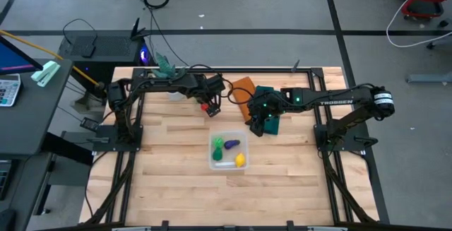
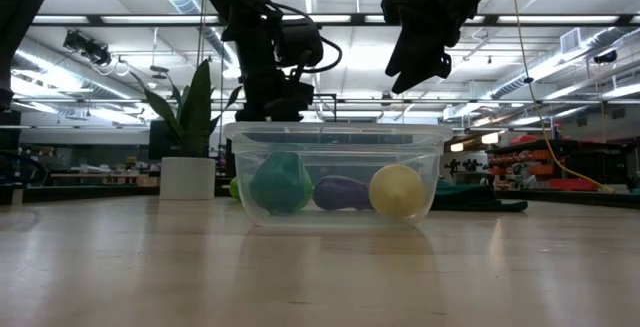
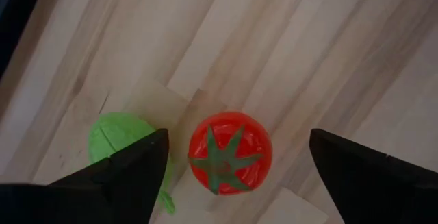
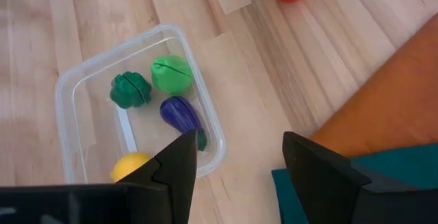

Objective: Pick and placing Produce into tupperware
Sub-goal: Put the red tomato into the transparent container

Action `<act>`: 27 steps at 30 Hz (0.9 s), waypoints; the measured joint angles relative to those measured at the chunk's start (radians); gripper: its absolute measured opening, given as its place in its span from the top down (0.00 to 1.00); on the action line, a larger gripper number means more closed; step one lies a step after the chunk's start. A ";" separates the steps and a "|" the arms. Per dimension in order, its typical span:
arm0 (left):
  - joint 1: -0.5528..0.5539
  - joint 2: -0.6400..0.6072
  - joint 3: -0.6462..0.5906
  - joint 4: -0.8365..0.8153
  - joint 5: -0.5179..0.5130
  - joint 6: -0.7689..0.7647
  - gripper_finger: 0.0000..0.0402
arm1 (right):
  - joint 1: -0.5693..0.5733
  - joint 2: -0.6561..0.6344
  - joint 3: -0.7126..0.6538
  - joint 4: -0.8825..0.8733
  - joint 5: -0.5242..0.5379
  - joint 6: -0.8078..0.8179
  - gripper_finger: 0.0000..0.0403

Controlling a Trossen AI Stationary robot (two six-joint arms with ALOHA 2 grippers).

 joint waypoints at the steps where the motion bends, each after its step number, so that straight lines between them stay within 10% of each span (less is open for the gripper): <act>1: 0.000 0.000 0.000 0.002 0.000 0.016 0.10 | 0.000 0.000 0.000 0.000 0.000 0.004 0.56; 27: 0.081 -0.001 0.000 0.014 0.088 0.152 0.12 | 0.000 0.000 0.000 0.000 0.000 0.058 0.56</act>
